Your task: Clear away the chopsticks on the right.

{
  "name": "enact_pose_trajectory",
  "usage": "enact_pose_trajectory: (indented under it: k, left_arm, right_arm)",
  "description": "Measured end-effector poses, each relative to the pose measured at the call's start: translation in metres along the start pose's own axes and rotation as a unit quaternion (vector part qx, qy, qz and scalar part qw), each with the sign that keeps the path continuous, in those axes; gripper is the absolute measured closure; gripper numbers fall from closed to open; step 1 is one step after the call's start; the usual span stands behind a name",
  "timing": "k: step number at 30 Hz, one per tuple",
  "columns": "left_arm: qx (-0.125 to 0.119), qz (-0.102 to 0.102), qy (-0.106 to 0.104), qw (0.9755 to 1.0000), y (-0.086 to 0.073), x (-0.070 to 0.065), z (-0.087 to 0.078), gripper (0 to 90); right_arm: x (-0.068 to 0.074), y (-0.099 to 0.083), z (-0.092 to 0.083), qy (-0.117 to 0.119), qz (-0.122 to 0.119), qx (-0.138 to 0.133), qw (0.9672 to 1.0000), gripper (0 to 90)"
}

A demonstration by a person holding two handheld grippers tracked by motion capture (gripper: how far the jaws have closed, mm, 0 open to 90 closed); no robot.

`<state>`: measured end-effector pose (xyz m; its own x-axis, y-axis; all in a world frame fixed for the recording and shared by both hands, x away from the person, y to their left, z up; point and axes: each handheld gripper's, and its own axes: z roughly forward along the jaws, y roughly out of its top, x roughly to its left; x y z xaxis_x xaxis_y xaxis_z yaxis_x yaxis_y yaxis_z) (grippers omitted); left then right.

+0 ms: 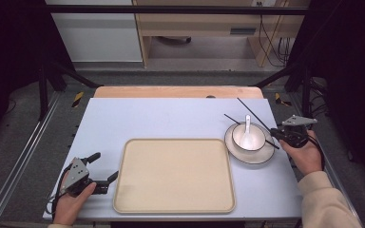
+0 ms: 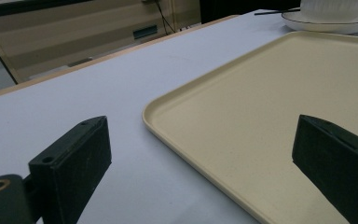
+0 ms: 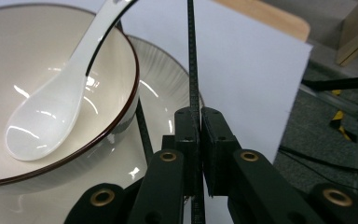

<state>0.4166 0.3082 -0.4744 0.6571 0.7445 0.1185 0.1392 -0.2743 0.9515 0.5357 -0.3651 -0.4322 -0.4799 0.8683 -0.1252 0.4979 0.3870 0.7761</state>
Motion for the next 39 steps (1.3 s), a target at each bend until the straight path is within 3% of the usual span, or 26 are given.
enact_pose_trajectory:
  k: [6, 11, 14, 17, 20, 23, 27, 32, 35, 39]
  left_arm:
    - [-0.006, 0.003, 0.001, 1.0000, 0.003, -0.002, 0.001, 4.2]
    - [-0.002, 0.007, -0.003, 1.0000, 0.004, -0.003, 0.002, 4.2]
    - [-0.003, 0.006, -0.004, 1.0000, 0.003, -0.003, 0.003, 4.2]
    - [-0.007, 0.003, -0.005, 1.0000, 0.003, -0.003, 0.004, 4.2]
    - [-0.004, 0.004, -0.006, 1.0000, 0.004, -0.004, 0.003, 4.2]
    - [-0.006, 0.009, -0.005, 0.9999, 0.006, -0.006, 0.001, 4.2]
    - [-0.010, 0.012, -0.005, 0.9999, 0.008, -0.008, 0.001, 4.2]
    - [-0.013, 0.008, -0.005, 0.9999, 0.009, -0.009, -0.001, 4.2]
    - [-0.019, 0.003, -0.001, 0.9998, 0.010, -0.008, -0.004, 4.1]
    - [-0.024, 0.002, 0.001, 0.9997, 0.012, -0.009, -0.005, 4.2]
  right_arm:
    - [0.013, 0.001, -0.037, -0.042, -0.007, -0.069, 0.9967, 85.7]
    - [0.033, 0.001, -0.070, -0.050, 0.001, -0.127, 0.9907, 85.8]
    - [0.049, 0.002, -0.085, -0.064, -0.009, -0.149, 0.9867, 85.7]
    - [0.073, 0.004, -0.093, -0.097, -0.052, -0.150, 0.9825, 85.7]
    - [0.099, 0.005, -0.097, -0.103, -0.084, -0.147, 0.9801, 85.7]
    - [0.124, 0.004, -0.097, -0.070, -0.080, -0.138, 0.9847, 85.7]
    - [0.158, 0.002, -0.092, -0.029, -0.100, -0.122, 0.9870, 85.7]
    - [0.189, 0.002, -0.077, 0.021, -0.116, -0.099, 0.9881, 85.7]
    - [0.203, 0.000, -0.065, 0.063, -0.107, -0.078, 0.9892, 85.7]
    - [0.221, -0.004, -0.051, 0.092, -0.115, -0.049, 0.9879, 85.7]
